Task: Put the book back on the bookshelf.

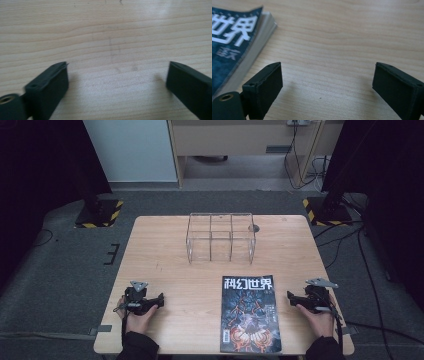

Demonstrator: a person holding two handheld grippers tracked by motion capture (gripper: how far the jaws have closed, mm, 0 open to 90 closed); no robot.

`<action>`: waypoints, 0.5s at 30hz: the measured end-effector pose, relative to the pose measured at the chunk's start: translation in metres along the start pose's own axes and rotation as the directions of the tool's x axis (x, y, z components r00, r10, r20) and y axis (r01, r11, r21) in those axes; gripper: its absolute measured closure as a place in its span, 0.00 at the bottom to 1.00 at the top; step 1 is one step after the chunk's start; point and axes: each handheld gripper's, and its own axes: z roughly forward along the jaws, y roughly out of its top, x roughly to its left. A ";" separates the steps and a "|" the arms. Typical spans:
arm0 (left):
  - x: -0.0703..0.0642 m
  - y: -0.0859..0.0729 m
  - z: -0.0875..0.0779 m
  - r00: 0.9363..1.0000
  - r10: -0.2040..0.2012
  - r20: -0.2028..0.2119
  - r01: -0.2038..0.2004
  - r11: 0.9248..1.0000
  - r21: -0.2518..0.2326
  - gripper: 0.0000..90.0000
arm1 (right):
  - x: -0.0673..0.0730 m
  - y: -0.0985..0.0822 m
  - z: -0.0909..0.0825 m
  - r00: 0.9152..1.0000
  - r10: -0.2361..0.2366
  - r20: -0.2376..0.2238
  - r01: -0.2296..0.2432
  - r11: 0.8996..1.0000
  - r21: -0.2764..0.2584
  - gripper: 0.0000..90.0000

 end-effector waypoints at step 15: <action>-0.009 0.004 -0.021 0.998 0.016 0.060 -0.011 0.996 -0.083 0.16 | 0.005 0.017 -0.036 0.995 0.061 -0.082 -0.072 0.987 -0.141 0.11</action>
